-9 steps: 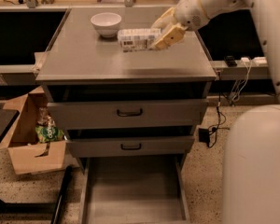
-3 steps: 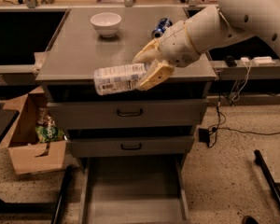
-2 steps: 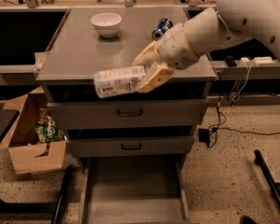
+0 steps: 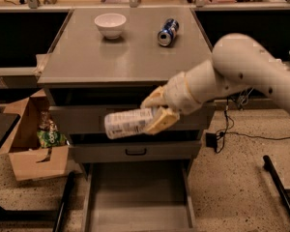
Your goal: Place blue plastic bottle into bottom drawer
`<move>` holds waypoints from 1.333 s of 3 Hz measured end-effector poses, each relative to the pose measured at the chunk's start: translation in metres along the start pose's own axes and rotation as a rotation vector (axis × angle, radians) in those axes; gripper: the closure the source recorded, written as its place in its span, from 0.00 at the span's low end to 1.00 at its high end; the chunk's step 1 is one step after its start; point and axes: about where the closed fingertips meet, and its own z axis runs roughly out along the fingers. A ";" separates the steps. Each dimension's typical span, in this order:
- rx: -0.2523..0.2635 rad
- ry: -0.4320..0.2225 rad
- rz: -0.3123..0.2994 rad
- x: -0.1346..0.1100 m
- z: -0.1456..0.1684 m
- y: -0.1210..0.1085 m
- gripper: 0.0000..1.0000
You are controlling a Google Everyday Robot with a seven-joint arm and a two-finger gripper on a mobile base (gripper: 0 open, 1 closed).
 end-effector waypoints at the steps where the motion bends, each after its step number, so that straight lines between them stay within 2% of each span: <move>1: -0.011 0.021 0.101 0.068 0.040 0.050 1.00; 2: -0.068 0.039 0.127 0.084 0.060 0.083 1.00; 3: -0.069 0.039 0.127 0.084 0.061 0.084 1.00; 4: -0.079 0.049 0.149 0.110 0.077 0.089 1.00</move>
Offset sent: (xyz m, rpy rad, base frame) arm -0.0258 -0.0177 -0.0738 -0.0056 0.0656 -0.0603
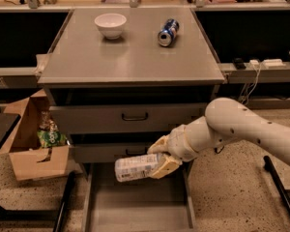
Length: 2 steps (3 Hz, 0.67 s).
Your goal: Place blue plastic bottle into bottom drawer
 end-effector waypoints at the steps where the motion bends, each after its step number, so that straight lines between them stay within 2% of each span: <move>1: -0.010 0.001 0.048 0.060 0.036 0.008 1.00; 2: -0.036 0.023 0.101 0.121 0.078 0.016 1.00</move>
Offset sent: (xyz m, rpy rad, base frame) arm -0.0096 -0.0568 -0.2402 -0.0506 0.1694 -0.0835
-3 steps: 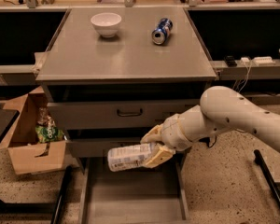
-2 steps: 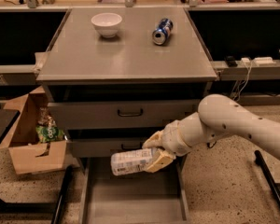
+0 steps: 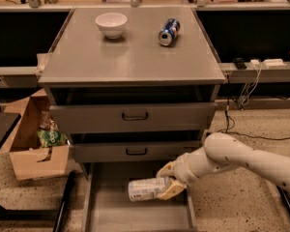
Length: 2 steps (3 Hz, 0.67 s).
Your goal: Place blue plastic bottle into bottom drawer
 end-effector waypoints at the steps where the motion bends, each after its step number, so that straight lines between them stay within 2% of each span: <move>1: -0.023 0.045 0.052 0.053 0.044 -0.003 1.00; 2: 0.014 0.092 0.118 0.098 0.084 -0.010 1.00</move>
Offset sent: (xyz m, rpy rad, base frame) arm 0.0108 -0.0289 -0.1970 -0.1570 0.1012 -0.1901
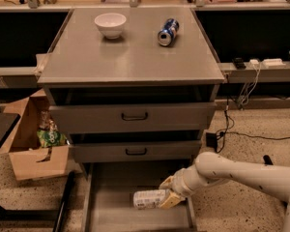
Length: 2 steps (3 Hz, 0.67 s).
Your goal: Place blue plastic bottle into bottom drawer
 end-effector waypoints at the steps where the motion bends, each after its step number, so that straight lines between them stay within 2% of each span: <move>1: 0.004 0.000 0.003 0.002 0.002 -0.001 1.00; 2: 0.017 -0.001 0.014 0.007 0.010 -0.005 1.00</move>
Offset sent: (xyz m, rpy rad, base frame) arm 0.0087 -0.0033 -0.0216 -0.0064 -0.0151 -0.0463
